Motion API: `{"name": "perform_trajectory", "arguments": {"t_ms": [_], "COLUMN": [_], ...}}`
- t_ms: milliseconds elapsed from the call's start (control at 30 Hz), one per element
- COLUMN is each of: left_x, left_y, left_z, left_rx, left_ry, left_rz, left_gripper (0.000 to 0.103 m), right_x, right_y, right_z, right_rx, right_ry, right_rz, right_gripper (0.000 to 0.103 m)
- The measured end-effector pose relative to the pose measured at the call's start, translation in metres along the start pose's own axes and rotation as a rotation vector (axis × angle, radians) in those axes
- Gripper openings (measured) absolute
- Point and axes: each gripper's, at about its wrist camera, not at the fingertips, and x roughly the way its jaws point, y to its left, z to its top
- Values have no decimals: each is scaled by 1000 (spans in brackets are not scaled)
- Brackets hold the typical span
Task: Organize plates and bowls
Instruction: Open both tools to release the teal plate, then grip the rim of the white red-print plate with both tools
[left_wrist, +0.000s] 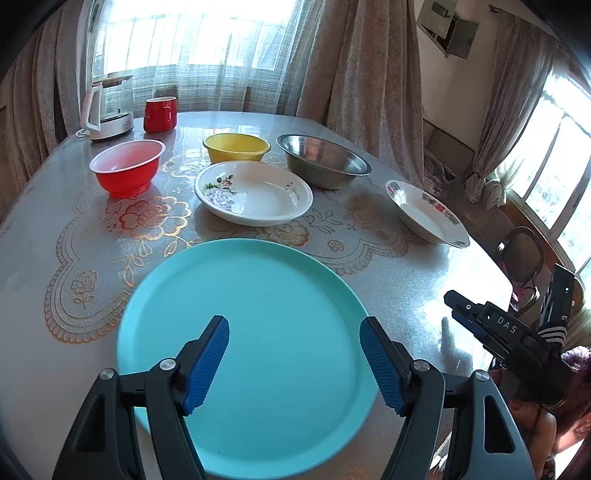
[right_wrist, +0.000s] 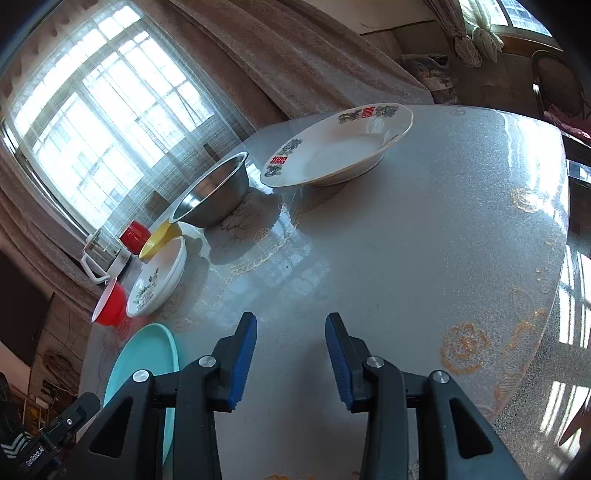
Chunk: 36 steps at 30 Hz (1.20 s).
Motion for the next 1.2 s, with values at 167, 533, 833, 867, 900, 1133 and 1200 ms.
{"name": "perform_trajectory", "arguments": {"t_ms": [167,533,833,867,900,1133,1200], "left_x": [10,26,36,37,38,47,49], "left_y": [-31,-72,-82,-82,-82,-84,-84], "left_z": [7,10,15,15,16,20,22], "left_rx": [62,127,126,121,118,100,100], "left_ry": [16,59,84,86,88,114,118], "left_rz": [-13,-35,-28,-29,-31,-30,-26], "left_gripper": [79,83,85,86,87,87,87], "right_x": [-3,-3,20,22,24,36,44], "right_y": [-22,-69,-87,-88,-89,-97,-101], "right_z": [20,56,94,98,103,125,130], "right_rx": [23,104,144,144,145,149,165], "right_ry": [-32,-91,-61,-58,-58,-105,-107], "right_rz": [-39,-121,-155,-157,-157,-117,-108], "right_gripper": [39,40,41,41,43,60,60]}}
